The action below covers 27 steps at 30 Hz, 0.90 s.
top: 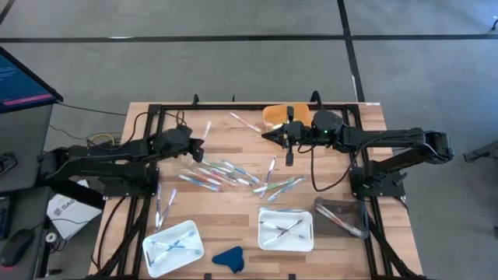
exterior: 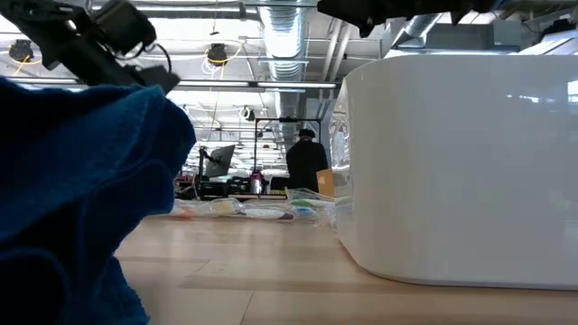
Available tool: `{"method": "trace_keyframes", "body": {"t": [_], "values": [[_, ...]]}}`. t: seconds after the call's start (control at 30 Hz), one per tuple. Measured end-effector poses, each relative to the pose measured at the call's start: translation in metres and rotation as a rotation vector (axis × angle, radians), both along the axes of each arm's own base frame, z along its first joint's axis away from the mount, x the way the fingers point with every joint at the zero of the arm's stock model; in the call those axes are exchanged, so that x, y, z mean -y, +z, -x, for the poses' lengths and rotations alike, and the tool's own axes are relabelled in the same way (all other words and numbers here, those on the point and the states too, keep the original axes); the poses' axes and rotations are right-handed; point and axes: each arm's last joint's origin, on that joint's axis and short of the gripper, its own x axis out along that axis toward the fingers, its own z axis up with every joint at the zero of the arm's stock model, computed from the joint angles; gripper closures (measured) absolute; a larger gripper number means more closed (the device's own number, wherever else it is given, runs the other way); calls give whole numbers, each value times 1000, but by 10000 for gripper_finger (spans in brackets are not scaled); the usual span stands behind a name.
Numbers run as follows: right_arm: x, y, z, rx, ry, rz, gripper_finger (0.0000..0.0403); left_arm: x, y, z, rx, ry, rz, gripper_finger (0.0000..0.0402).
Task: Pick & Place Toothbrushes
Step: Put the orange toothbrush into the black bin
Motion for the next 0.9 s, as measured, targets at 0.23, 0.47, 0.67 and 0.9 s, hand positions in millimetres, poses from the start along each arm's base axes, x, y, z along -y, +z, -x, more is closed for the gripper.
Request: {"method": "trace_keyframes", "body": {"t": [0.23,0.47,0.67,0.9], "values": [[-21,-5,-2,-52,79,41,399,8,18,-17,177,-159,-112,395],[-36,-6,-2,-61,130,13,399,15,30,-37,342,-301,-220,395],[-41,-7,-2,-75,144,-51,388,18,34,-53,476,-399,-258,395],[-41,-7,-2,-76,140,-83,309,26,27,-72,561,-455,-313,395]]}}
